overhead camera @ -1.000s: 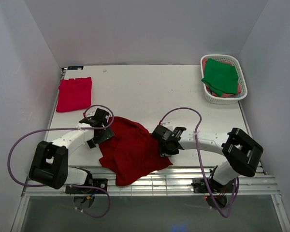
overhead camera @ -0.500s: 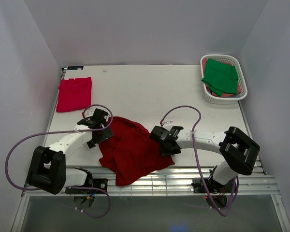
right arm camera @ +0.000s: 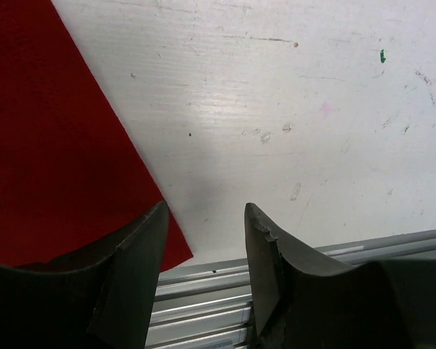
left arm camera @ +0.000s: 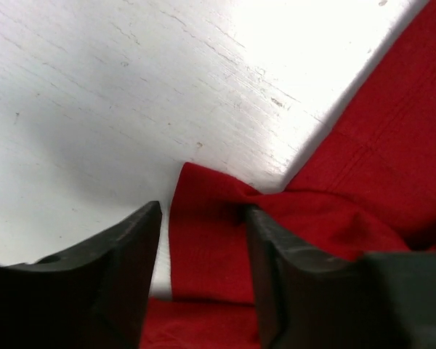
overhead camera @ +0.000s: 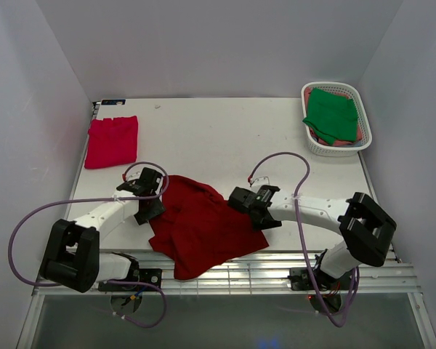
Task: Fold and stack the t-shirts
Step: Flatten the tshirt out
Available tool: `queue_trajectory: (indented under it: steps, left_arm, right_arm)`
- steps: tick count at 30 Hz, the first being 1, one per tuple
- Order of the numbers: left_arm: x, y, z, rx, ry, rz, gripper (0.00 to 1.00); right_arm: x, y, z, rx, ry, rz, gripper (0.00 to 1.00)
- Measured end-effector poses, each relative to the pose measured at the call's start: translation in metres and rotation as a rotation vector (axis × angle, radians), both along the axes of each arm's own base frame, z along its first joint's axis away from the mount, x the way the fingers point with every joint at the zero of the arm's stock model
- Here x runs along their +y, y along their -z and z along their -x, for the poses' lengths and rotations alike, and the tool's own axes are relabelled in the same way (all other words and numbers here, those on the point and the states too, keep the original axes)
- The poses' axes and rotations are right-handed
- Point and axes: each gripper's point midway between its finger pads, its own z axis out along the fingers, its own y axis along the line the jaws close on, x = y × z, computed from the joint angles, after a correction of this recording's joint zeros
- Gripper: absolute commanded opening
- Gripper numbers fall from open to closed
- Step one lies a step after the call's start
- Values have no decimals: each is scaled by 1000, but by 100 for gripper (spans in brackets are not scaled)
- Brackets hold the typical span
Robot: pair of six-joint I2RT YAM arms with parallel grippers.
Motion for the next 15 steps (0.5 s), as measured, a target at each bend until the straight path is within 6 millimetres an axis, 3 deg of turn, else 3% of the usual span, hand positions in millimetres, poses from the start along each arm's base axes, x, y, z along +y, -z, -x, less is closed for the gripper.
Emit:
queue_trajectory:
  steps: [5,15]
  left_arm:
    - [0,4,-3,-8,0,-1,41]
    - [1,4,-11,-42,1,-13,41]
  right_arm:
    - [7,-16,-5,-35,5,-50,52]
    - [26,-35,-13,-72,-44,-150,54]
